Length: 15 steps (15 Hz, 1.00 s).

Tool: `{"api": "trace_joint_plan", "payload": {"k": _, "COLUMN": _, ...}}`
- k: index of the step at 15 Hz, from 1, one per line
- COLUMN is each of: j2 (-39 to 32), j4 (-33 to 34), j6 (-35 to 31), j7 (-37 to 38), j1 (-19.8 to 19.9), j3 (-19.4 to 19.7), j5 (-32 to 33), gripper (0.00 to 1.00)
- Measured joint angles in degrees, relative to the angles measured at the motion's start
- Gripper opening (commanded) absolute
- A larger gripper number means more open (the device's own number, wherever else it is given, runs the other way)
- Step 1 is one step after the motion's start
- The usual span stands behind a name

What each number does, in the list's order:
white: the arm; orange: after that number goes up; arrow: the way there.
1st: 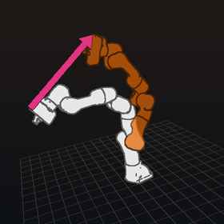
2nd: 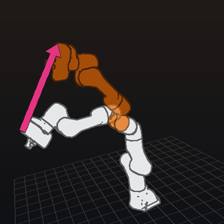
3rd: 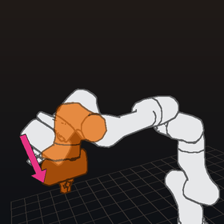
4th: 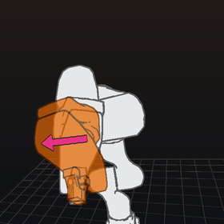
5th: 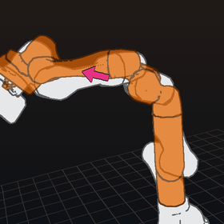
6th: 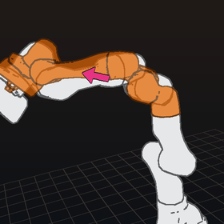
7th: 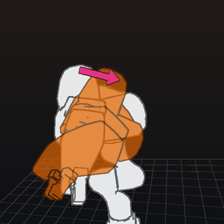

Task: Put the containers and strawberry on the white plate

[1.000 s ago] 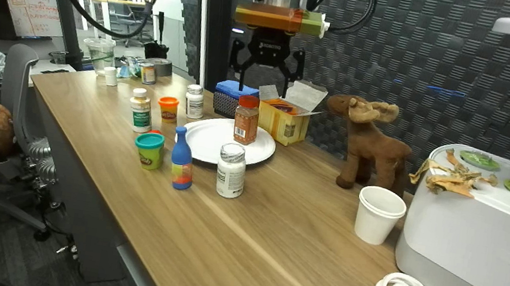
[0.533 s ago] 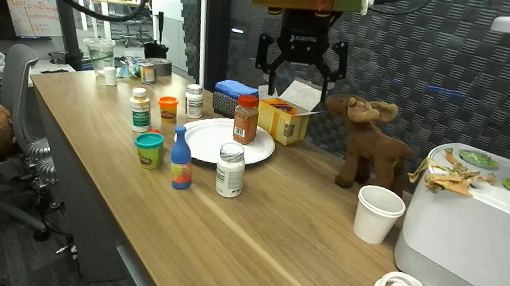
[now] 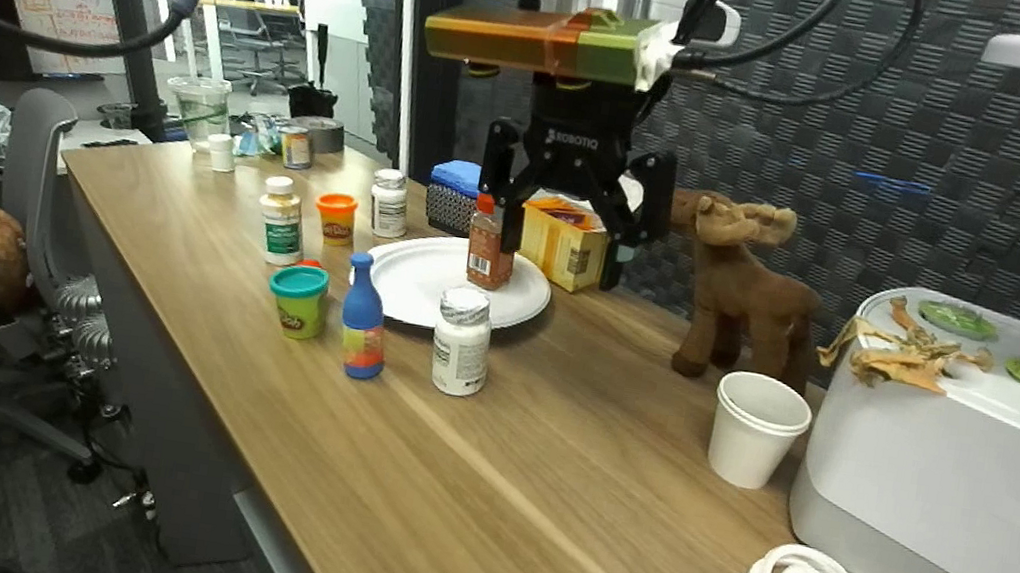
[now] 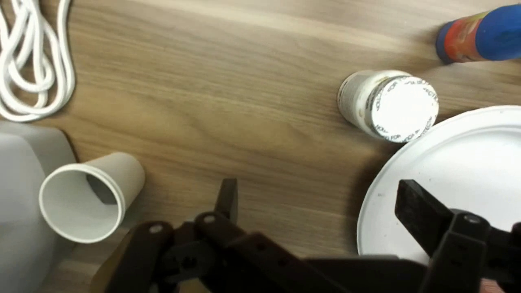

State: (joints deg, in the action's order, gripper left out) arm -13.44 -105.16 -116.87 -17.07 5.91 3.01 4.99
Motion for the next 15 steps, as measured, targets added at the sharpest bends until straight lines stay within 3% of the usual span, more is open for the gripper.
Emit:
{"api": "trace_joint_plan", "payload": {"k": 4, "j2": 1.2, "j4": -4.1, "j6": 0.1, "j7": 5.5, "j1": -0.9, "j3": -0.3, "j5": -0.4, "gripper": 1.0}}
{"api": "trace_joint_plan", "payload": {"k": 12, "j2": 1.5, "j4": -7.8, "j6": 1.4, "j7": 8.5, "j1": -1.1, "j3": -0.7, "j5": -5.2, "gripper": 1.0}}
{"api": "trace_joint_plan", "payload": {"k": 13, "j2": 1.6, "j4": -8.0, "j6": 1.5, "j7": 9.1, "j1": -1.1, "j3": -0.7, "j5": -5.3, "gripper": 0.94}}
{"api": "trace_joint_plan", "payload": {"k": 14, "j2": 1.8, "j4": -8.2, "j6": 1.7, "j7": 9.7, "j1": -1.1, "j3": -0.7, "j5": -5.3, "gripper": 0.74}}
{"api": "trace_joint_plan", "payload": {"k": 15, "j2": 2.0, "j4": -8.4, "j6": 2.0, "j7": 10.2, "j1": -1.1, "j3": -0.7, "j5": -5.3, "gripper": 0.69}}
